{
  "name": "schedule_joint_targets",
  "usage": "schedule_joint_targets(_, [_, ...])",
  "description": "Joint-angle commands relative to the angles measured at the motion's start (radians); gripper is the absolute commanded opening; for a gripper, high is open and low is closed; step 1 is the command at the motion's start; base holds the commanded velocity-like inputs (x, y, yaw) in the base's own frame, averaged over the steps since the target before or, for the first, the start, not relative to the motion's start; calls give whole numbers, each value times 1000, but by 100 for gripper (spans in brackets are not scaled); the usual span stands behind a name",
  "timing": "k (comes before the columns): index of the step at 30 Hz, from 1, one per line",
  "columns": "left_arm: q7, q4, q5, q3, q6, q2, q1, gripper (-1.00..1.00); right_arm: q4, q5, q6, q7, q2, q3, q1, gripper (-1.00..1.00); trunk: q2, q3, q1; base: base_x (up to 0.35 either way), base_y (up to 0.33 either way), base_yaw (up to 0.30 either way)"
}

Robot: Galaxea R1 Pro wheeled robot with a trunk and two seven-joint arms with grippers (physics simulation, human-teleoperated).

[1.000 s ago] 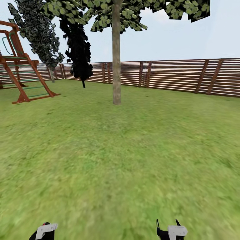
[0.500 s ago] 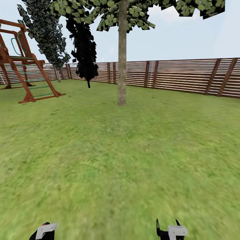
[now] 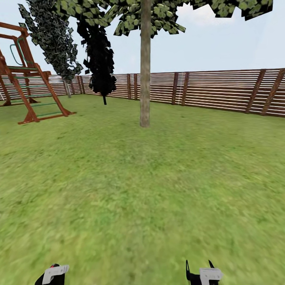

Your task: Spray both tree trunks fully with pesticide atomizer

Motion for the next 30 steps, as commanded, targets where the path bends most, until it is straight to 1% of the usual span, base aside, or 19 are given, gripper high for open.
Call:
schedule_joint_targets(1, [0,0,0,0,0,0,0,-100,0,0,0,0,0,-1,0,100,0,0,0,341,0,0])
schedule_joint_targets(30, [0,0,0,0,0,0,0,-100,0,1,3,0,1,0,1,100,0,0,0,341,0,0])
